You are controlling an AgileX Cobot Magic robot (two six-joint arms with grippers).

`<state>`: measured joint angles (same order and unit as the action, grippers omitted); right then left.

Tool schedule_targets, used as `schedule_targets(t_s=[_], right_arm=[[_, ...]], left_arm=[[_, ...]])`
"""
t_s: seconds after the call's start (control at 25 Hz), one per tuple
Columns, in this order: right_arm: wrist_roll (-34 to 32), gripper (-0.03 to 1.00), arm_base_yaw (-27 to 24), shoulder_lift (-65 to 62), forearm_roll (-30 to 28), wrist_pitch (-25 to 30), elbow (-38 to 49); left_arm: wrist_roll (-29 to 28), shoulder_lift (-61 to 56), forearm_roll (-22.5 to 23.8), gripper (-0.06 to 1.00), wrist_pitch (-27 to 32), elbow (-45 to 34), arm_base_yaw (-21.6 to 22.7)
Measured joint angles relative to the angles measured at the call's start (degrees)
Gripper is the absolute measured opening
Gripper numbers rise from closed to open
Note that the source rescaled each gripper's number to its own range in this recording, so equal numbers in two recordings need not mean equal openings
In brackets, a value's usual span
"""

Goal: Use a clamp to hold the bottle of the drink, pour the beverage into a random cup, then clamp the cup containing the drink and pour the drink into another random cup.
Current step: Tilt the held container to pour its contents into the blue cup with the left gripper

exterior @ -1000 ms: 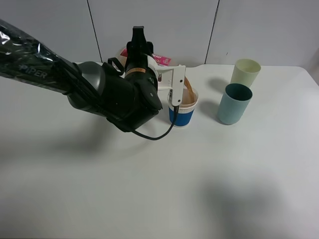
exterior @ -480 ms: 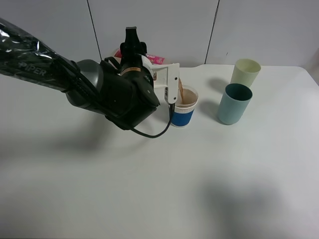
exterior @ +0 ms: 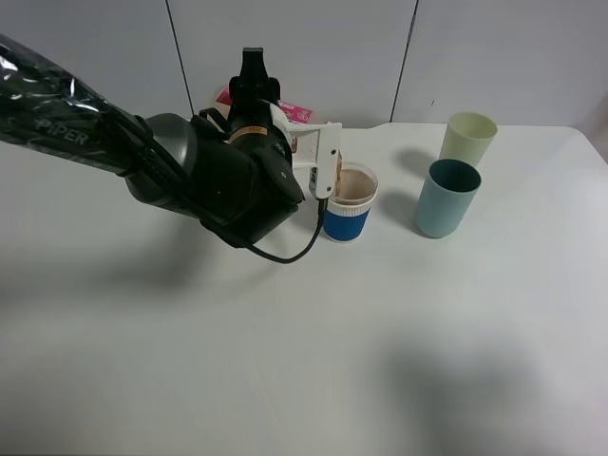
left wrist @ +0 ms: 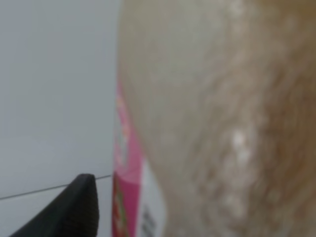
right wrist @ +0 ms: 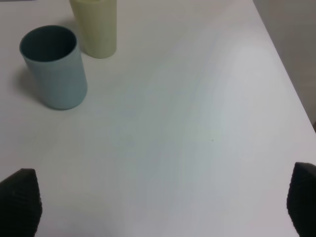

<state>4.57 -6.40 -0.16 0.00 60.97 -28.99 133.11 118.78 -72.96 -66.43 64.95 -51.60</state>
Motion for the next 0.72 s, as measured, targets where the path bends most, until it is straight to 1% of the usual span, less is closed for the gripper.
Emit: schedule_targets(t_s=[0.32,0.48,0.72], right_arm=[[0.0,1.00,0.0,0.0,0.0,0.0,0.0],[0.0,1.00,0.0,0.0,0.0,0.0,0.0],[0.0,1.00,0.0,0.0,0.0,0.0,0.0]], left_arm=[[2.1,0.0,0.0,0.05,-1.0,0.0,0.0],[4.1,0.0,0.1,0.05,-1.4,0.0,0.0],[5.2,0.0,1.6,0.05,-2.5,0.0,0.0]])
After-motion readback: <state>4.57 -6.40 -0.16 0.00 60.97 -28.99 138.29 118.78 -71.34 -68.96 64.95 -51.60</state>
